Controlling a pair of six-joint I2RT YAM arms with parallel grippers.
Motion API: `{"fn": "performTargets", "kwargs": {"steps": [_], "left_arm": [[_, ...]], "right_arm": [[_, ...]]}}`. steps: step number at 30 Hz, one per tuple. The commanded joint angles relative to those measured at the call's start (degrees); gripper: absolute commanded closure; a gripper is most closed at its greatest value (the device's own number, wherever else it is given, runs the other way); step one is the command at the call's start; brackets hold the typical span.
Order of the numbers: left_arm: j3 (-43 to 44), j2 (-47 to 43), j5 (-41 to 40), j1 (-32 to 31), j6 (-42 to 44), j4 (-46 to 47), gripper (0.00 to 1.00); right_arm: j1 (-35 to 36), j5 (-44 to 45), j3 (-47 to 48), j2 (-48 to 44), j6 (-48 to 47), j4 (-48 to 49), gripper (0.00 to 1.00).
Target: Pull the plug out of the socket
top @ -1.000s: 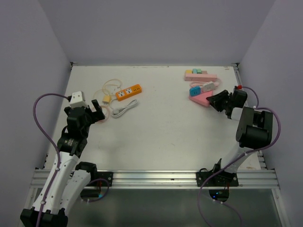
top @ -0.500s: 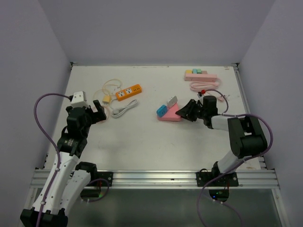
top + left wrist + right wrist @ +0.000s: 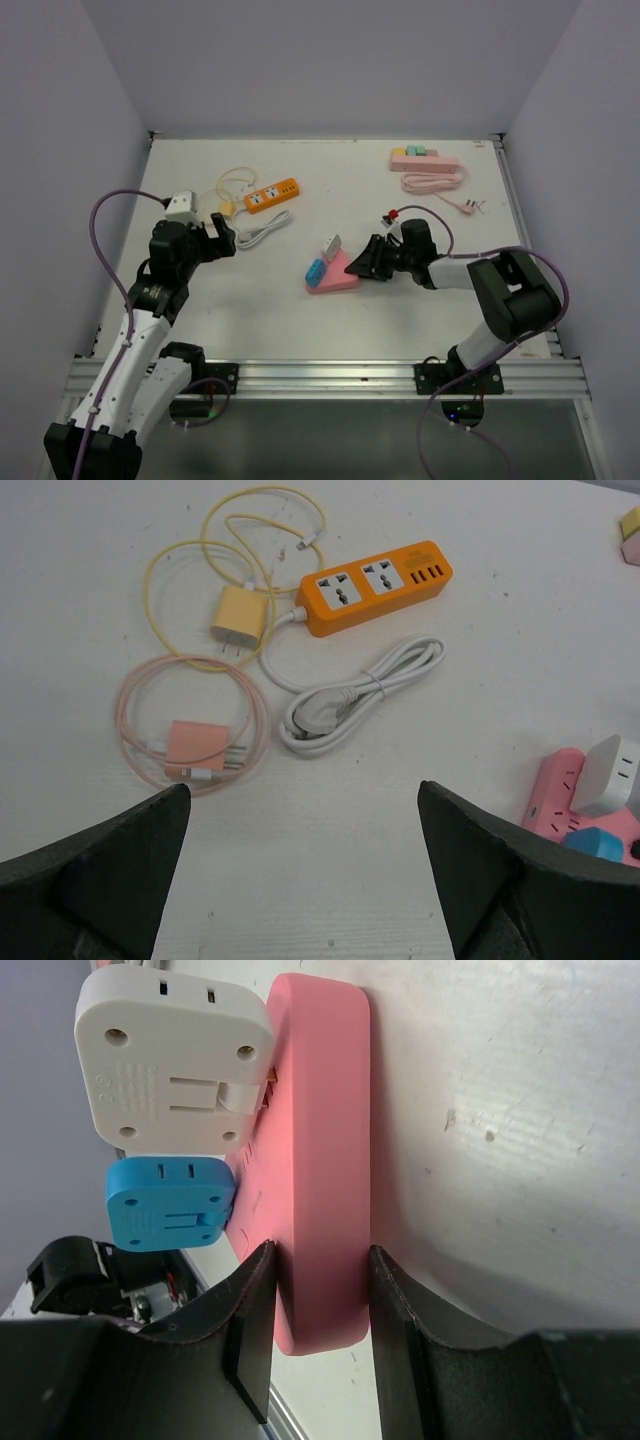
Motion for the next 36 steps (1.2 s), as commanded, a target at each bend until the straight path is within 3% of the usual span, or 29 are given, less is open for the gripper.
{"fn": "performTargets", "kwargs": {"steps": [1, 7, 15, 19, 29, 36], "left_arm": [[-0.29, 0.87, 2.21, -0.21, 1.16, 2.66, 0.0], [-0.28, 1.66, 2.21, -0.21, 1.25, 2.84, 0.0], [-0.37, 2.27, 2.91, -0.21, 1.43, 3.01, 0.0], [-0.46, 2.36, 3.52, -0.21, 1.43, 3.19, 0.0], [-0.55, 2.62, 4.05, -0.21, 1.6, 3.28, 0.0], [-0.46, 3.06, 4.23, -0.21, 1.69, 3.45, 0.0]], "right_arm": [[2.74, 4.6, -2.61, -2.72, -1.58, -3.92, 0.77], [4.6, 6.19, -5.24, -9.75, -2.11, -7.63, 0.46], [5.57, 6.01, -6.22, -13.27, -2.81, -10.26, 0.32], [5.3, 7.77, -1.48, -13.01, -9.65, -16.93, 0.24], [2.31, 0.83, 10.03, 0.16, -13.97, -16.68, 0.23], [2.23, -6.73, 11.81, 4.57, -15.38, -16.6, 0.26]]}}
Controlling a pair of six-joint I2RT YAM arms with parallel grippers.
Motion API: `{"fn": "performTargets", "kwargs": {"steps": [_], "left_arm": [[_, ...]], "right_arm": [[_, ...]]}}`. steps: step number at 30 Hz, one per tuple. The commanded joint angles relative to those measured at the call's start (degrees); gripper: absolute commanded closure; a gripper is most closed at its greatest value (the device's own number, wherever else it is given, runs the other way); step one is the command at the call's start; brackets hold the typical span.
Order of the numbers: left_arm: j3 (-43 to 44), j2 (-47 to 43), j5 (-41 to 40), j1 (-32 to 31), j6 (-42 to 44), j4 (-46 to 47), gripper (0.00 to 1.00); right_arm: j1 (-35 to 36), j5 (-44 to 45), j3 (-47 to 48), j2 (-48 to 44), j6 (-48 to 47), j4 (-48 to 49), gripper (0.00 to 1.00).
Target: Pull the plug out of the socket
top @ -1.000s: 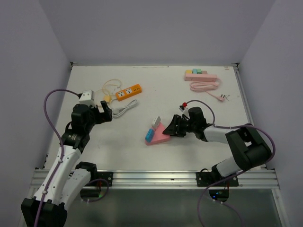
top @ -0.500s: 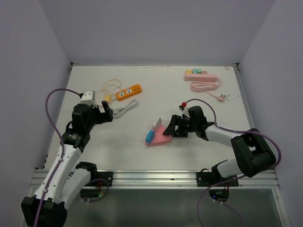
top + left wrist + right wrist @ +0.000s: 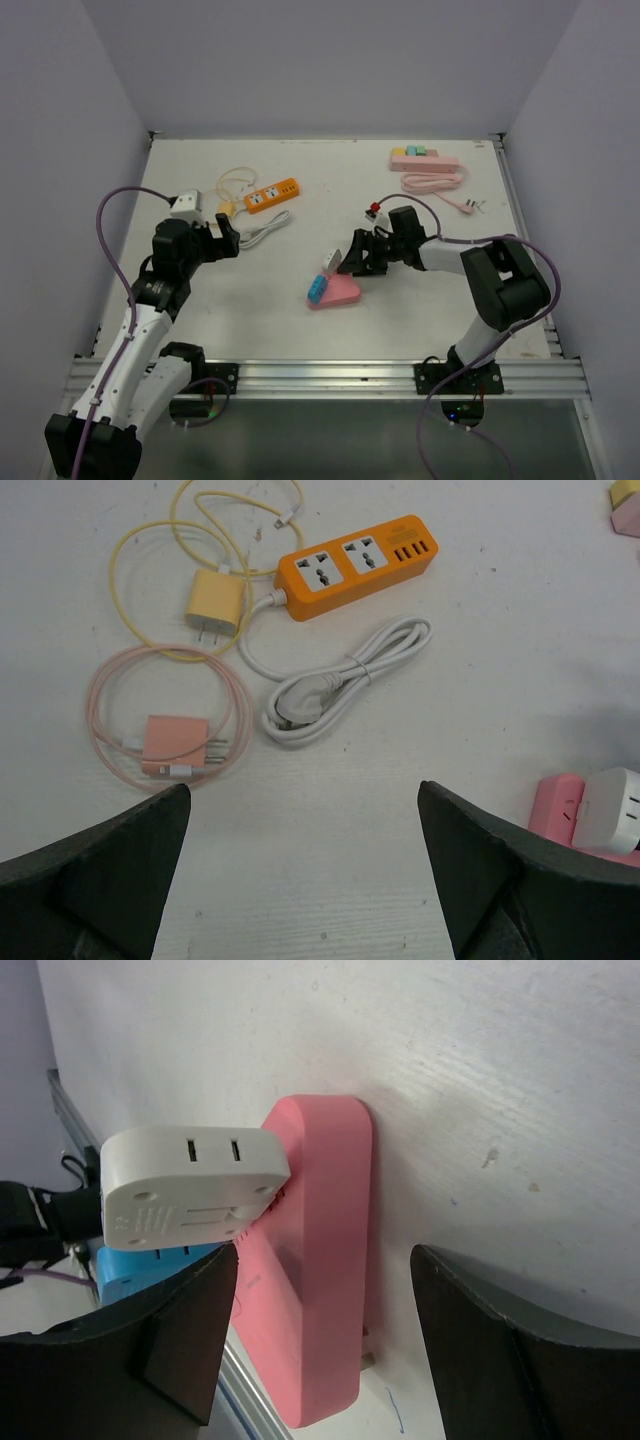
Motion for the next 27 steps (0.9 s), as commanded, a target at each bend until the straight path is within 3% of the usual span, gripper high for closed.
{"fn": "performTargets", "kwargs": {"steps": [1, 11, 19, 24, 27], "left_arm": [[-0.46, 0.4, 0.88, -0.21, 1.23, 2.91, 0.0], [-0.46, 0.66, 0.88, -0.21, 1.23, 2.91, 0.0], [-0.63, 1.27, 5.71, -0.3, 1.23, 3.17, 0.0], [-0.72, 3.73, 14.48, -1.53, -0.78, 3.17, 0.03], [-0.81, 4.61, 14.95, -4.6, -1.84, 3.26, 0.04]], "right_arm": [[0.02, -6.25, 1.12, 1.53, -1.81, -0.16, 0.27], [0.11, -11.17, -2.84, 2.14, -1.63, 1.86, 0.36], [0.37, -12.58, -2.66, 2.59, -0.49, 4.5, 0.67], [0.37, -11.09, -4.59, 0.75, 1.18, 8.0, 0.89], [0.37, -9.95, -6.44, 0.22, 3.11, 10.64, 0.96]]}}
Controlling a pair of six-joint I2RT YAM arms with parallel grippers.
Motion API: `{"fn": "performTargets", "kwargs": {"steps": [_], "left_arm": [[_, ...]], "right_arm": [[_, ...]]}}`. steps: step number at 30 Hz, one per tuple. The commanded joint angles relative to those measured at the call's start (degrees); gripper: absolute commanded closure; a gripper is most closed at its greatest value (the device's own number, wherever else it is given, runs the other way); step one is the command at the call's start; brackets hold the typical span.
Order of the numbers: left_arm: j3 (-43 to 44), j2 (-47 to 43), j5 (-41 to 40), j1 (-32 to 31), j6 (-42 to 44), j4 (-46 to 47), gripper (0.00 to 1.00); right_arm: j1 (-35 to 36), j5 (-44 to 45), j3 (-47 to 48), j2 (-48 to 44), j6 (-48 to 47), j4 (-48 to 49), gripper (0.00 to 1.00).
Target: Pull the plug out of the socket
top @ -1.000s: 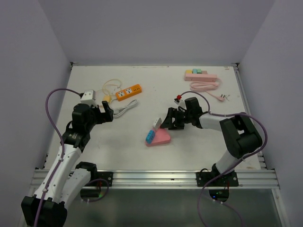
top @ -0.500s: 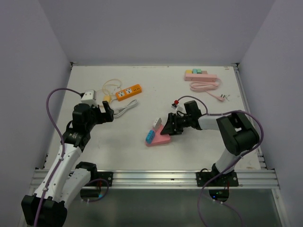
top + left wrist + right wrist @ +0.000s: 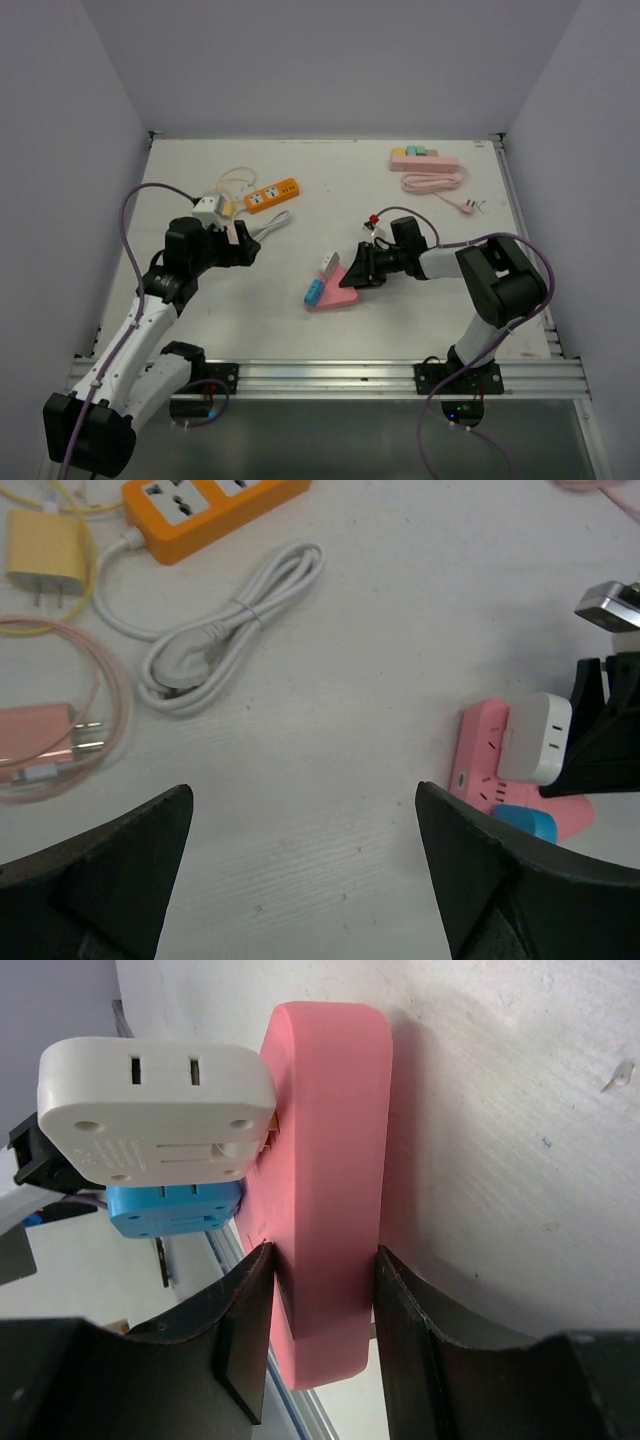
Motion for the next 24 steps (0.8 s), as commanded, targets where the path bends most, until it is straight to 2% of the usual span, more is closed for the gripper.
{"fn": "performTargets", "kwargs": {"steps": [1, 7, 10, 14, 19, 24], "left_arm": [[-0.46, 1.27, 3.61, -5.9, -1.45, 2.69, 0.04], [2.08, 7.07, -7.46, -22.52, -3.21, 3.57, 0.04], [5.07, 14.17, -14.66, -33.32, -2.33, 2.61, 0.04], [10.77, 21.37, -21.7, -41.15, -0.58, 0.85, 0.04], [15.0, 29.47, -24.09, -46.97, 0.48, 0.67, 0.05], [16.94, 33.26, -24.35, -47.77, 0.04, -0.29, 0.08]], "right_arm": [[0.37, 2.25, -2.13, -2.17, 1.89, 5.08, 0.97], [0.37, 3.74, -3.54, -1.29, 3.47, 7.19, 1.0], [0.37, 4.09, -3.81, -1.55, 3.3, 6.93, 1.0], [0.37, 4.62, -3.98, -2.08, 2.33, 5.79, 1.0], [0.37, 4.89, -4.07, -1.81, 1.72, 5.61, 1.0], [0.37, 5.5, -4.16, -2.08, 0.84, 4.82, 1.0]]}}
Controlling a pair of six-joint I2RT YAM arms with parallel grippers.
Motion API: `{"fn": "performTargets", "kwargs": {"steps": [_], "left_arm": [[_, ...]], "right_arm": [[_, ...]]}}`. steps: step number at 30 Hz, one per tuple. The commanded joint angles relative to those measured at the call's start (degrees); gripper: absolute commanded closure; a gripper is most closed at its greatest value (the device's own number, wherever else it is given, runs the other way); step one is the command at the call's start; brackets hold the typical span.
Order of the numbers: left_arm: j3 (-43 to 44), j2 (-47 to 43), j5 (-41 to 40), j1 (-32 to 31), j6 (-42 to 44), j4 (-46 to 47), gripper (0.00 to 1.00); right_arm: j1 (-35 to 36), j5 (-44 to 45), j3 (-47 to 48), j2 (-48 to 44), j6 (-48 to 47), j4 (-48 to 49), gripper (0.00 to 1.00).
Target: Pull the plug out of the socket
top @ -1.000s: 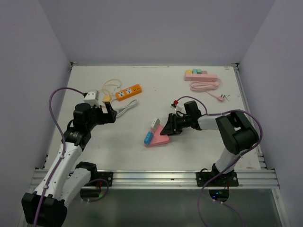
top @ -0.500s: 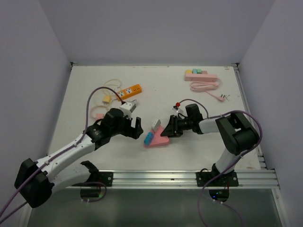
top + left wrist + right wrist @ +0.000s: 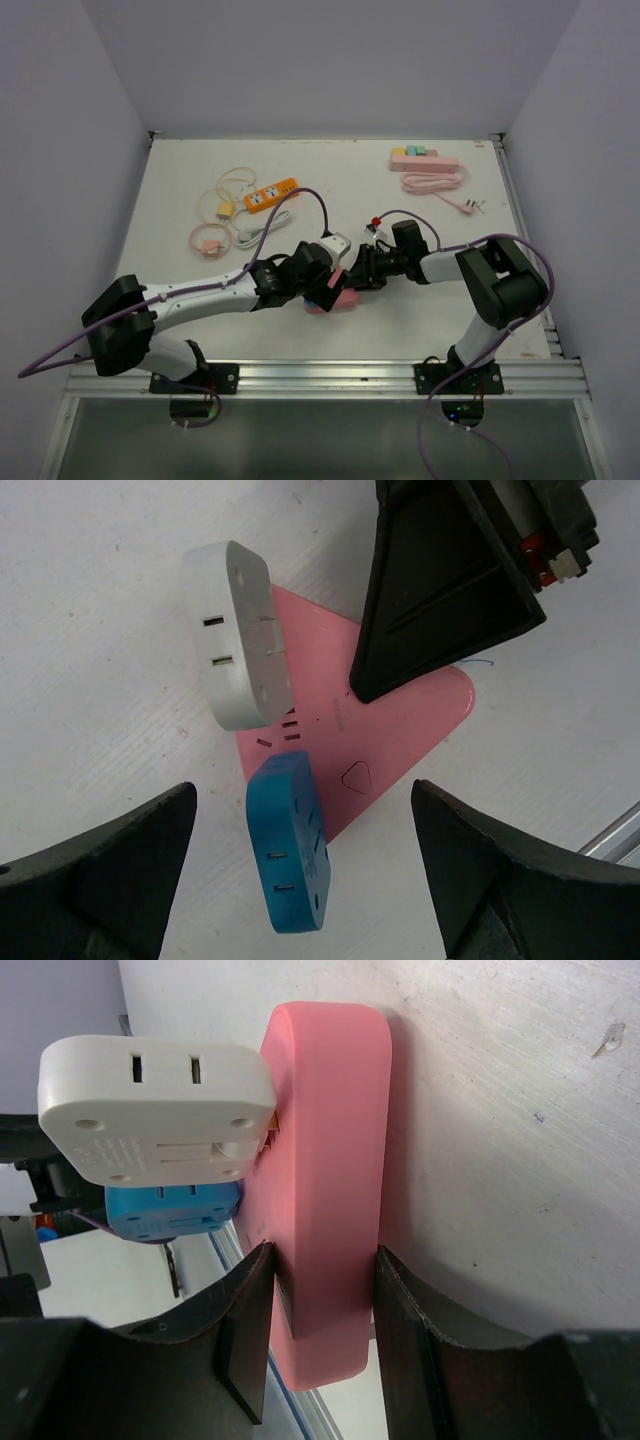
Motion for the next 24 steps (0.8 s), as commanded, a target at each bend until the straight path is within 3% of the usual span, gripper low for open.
{"fn": "performTargets", "kwargs": {"steps": [1, 4, 8, 16, 19, 24], "left_arm": [[2.63, 1.81, -3.02, -0.17, 0.68, -0.89, 0.09], [2.71, 2.78, -3.81, -0.17, -0.03, -2.47, 0.13], [2.71, 3.58, -1.89, -0.17, -0.56, -2.82, 0.28], [2.63, 4.54, 0.41, -0.08, -0.73, -3.53, 0.46], [2.63, 4.55, 1.02, -0.08, -0.99, -3.61, 0.57], [2.54, 4.11, -0.03, -0.08, -1.34, -3.61, 0.92]], "right_arm": [[0.35, 4.56, -0.88, -1.51, -3.6, -0.27, 1.0], [0.44, 4.74, -0.79, -1.42, -3.95, -0.36, 1.0], [0.35, 4.83, -0.53, -0.72, -4.13, -0.36, 1.0], [0.35, 5.79, -0.35, -0.81, -5.09, -1.77, 1.0], [0.35, 5.97, -0.09, -0.37, -5.27, -2.03, 1.0], [0.44, 6.84, -0.27, -0.28, -5.62, -2.3, 1.0]]}}
